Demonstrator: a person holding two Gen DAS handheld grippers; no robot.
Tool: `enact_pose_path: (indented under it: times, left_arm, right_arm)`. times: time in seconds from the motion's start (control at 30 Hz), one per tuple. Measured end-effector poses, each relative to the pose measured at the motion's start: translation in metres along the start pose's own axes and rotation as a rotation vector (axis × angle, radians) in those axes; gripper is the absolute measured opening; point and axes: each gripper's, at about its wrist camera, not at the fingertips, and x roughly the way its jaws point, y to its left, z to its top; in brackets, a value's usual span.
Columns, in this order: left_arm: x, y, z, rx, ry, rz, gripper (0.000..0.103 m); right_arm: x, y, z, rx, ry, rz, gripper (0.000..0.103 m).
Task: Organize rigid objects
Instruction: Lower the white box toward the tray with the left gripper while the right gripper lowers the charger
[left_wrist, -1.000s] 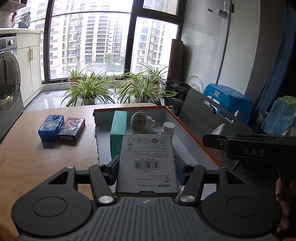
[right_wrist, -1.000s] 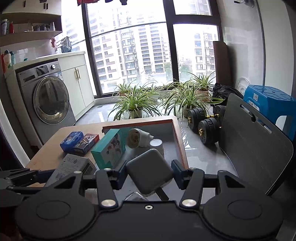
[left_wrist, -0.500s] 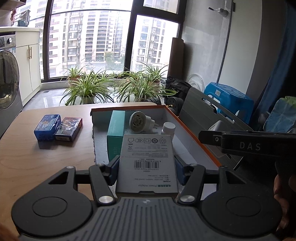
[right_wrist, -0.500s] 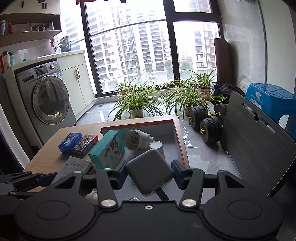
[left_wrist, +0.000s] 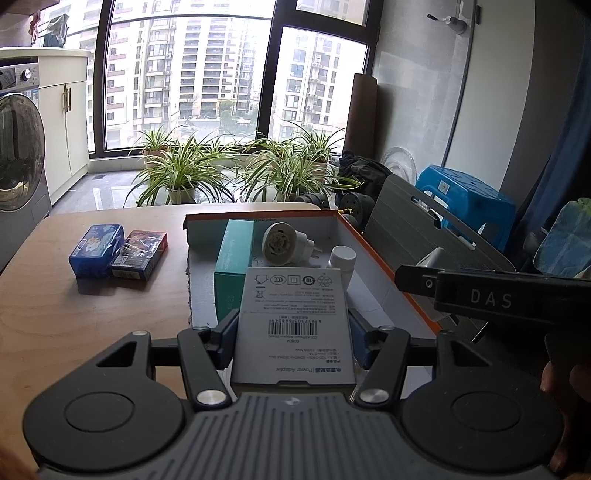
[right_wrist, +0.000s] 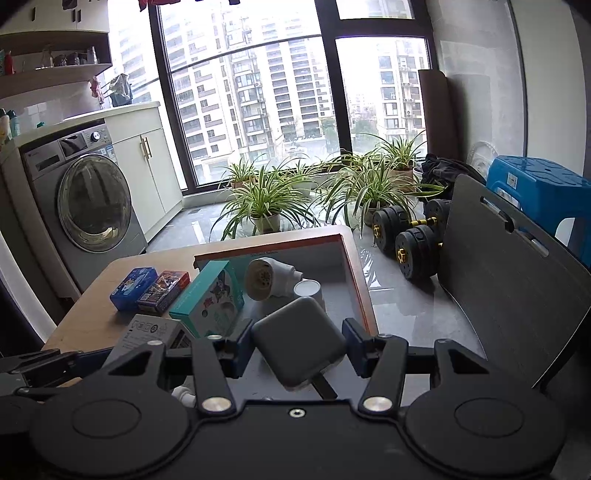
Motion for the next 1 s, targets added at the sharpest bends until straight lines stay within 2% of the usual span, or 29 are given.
enact_pose_path:
  times: [1.0]
  left_arm:
    - [0.015, -0.005, 0.008, -0.018, 0.042, 0.006, 0.060]
  right_arm:
    - [0.020, 0.001, 0.002, 0.041, 0.031, 0.007, 0.063]
